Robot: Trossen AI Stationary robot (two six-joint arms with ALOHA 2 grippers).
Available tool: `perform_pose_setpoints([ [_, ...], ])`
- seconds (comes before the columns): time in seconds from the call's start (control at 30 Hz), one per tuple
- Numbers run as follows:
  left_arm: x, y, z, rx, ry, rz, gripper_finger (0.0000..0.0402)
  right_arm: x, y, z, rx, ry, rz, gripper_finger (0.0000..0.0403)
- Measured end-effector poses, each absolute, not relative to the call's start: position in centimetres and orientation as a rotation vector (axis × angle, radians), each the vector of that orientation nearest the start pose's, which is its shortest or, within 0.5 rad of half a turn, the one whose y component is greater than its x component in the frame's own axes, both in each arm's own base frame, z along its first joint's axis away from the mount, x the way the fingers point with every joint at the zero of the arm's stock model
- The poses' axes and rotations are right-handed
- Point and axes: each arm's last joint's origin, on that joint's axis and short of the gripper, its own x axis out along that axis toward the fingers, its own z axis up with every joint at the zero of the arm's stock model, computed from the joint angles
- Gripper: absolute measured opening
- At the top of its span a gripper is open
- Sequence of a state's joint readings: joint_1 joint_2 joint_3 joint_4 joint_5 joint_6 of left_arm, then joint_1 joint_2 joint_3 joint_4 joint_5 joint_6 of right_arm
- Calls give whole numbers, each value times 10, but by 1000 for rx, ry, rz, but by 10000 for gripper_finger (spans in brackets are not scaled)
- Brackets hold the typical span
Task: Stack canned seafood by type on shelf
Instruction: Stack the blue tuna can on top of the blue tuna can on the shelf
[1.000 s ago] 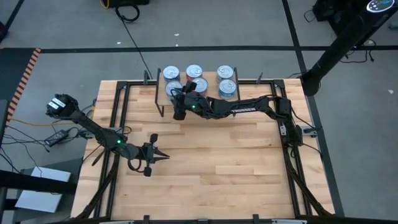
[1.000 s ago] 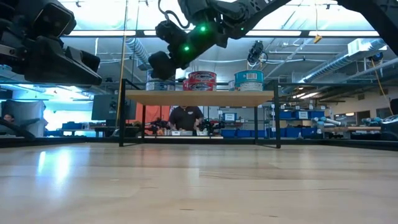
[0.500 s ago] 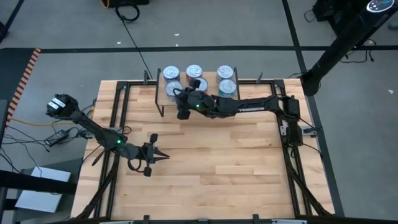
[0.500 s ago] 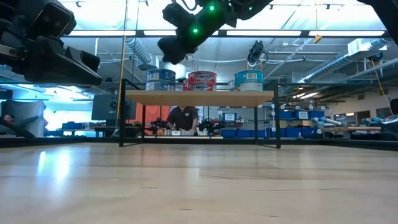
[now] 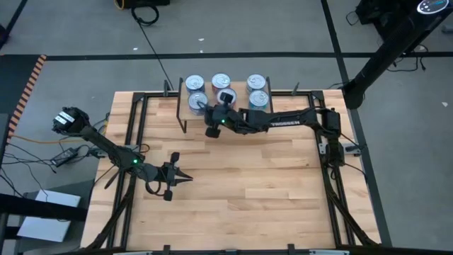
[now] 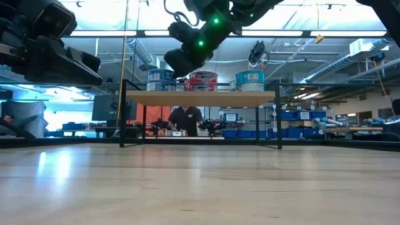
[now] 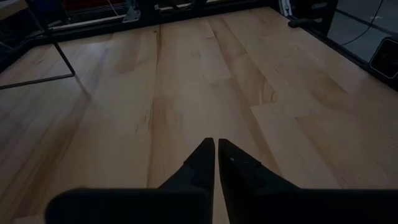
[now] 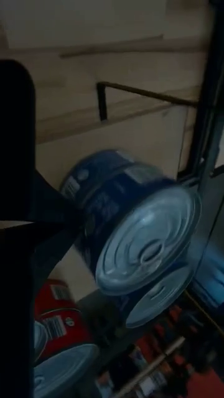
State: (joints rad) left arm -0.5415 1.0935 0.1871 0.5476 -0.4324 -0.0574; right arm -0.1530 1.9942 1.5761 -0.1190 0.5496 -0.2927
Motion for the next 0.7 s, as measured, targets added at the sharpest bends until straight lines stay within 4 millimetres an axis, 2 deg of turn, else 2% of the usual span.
perform_pose_setpoints([
  [0.13, 165, -85, 149, 111, 320, -99, 24, 448, -95, 244, -317, 634, -616, 10],
  [0.4, 165, -85, 149, 112, 320, -99, 24, 457, -99, 225, -317, 634, -603, 6],
  [0.7, 165, -85, 149, 112, 320, -98, 24, 461, -99, 227, -310, 580, -608, 7],
])
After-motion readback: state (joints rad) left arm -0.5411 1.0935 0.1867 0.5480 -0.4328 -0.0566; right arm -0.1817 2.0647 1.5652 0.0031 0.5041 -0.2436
